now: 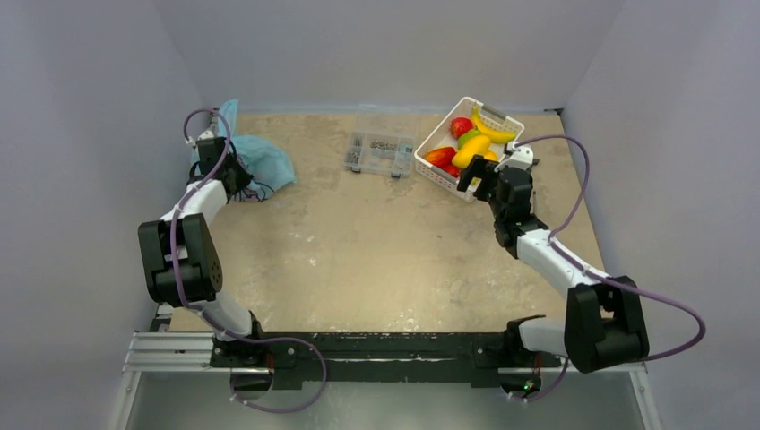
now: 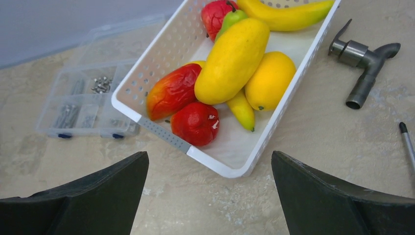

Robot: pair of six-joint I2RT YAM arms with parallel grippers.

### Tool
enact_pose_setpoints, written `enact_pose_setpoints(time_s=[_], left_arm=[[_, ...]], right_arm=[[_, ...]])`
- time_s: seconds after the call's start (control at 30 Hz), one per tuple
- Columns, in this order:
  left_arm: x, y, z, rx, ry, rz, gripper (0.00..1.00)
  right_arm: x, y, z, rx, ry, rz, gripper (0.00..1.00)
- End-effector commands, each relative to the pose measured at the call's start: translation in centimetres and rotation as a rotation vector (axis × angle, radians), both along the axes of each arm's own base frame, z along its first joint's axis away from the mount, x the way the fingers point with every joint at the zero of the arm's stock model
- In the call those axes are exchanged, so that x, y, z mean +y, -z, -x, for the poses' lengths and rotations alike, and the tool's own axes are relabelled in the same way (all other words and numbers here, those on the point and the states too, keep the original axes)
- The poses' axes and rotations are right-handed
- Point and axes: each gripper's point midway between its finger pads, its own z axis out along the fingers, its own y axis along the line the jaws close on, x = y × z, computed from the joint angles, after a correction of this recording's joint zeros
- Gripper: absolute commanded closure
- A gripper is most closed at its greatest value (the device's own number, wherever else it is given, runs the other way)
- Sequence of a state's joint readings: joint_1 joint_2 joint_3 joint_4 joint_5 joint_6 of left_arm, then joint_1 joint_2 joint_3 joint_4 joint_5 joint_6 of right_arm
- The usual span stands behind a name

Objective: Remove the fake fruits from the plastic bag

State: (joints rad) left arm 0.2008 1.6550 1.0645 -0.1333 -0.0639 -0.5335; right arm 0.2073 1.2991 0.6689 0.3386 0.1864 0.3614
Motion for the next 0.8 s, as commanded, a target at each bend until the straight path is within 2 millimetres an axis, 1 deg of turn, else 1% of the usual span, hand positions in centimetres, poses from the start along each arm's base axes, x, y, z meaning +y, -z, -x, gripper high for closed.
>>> enact_pose_setpoints(time_s=[0.0,0.1,0.2,0.23,0.27,0.33,0.37,0.43,0.5,0.57,0.67,0.7,0.77], left_arm=[[-2.0,-1.8,-0.6,-0.067,0.081,0.061,1.0],[-3.8,-1.9,0.1,-0.067,0.107,0.092,1.0],[-6.2,-2.7,1.8,-0.054,0.123,0.106,1.0],[-7.3,-2.9,2.5,-0.044,0.133,0.108,1.0],[-8.9,-3.0,3.3,-0.031,0.154,0.121,1.0],[-11.7,-2.9,5.2,-0.028,0.18,0.194,1.0],[-13.1,-2.2,6.7,-0.021,0.199,0.233,1.0],[-15.1,-1.1,9.2,-0.017,0.23,0.295,1.0],[-17.0,-0.4,11.6,-0.02,0.271,0.327,1.0],[-19.2,0.2,14.0,-0.017,0.332,0.359,1.0],[-23.6,0.0,17.4,-0.021,0.479,0.425,1.0],[-24.8,-0.1,18.5,-0.023,0.524,0.433,1.0],[-26.6,-0.3,20.5,-0.021,0.587,0.434,1.0]], right_arm=[[0.4,-2.2,0.5,-0.081,-0.017,-0.047,0.01],[0.4,-2.0,0.7,-0.057,-0.018,-0.046,0.01],[0.3,-2.2,0.9,-0.062,-0.012,-0.05,0.01],[0.3,-2.2,0.9,-0.062,-0.012,-0.055,0.01],[0.4,-2.2,0.9,-0.058,-0.01,-0.067,0.01],[0.8,-1.9,0.8,-0.05,-0.02,-0.089,0.01],[1.1,-1.9,0.7,-0.048,-0.024,-0.1,0.01],[1.8,-1.7,0.6,-0.04,-0.029,-0.109,0.01],[2.7,-1.6,0.5,-0.035,-0.026,-0.092,0.01],[3.4,-1.6,0.7,-0.036,-0.023,-0.077,0.01],[4.5,-1.7,0.8,-0.039,-0.041,-0.08,0.01],[4.9,-1.6,0.8,-0.033,-0.05,-0.085,0.01],[5.8,-1.5,0.8,-0.016,-0.075,-0.088,0.01]])
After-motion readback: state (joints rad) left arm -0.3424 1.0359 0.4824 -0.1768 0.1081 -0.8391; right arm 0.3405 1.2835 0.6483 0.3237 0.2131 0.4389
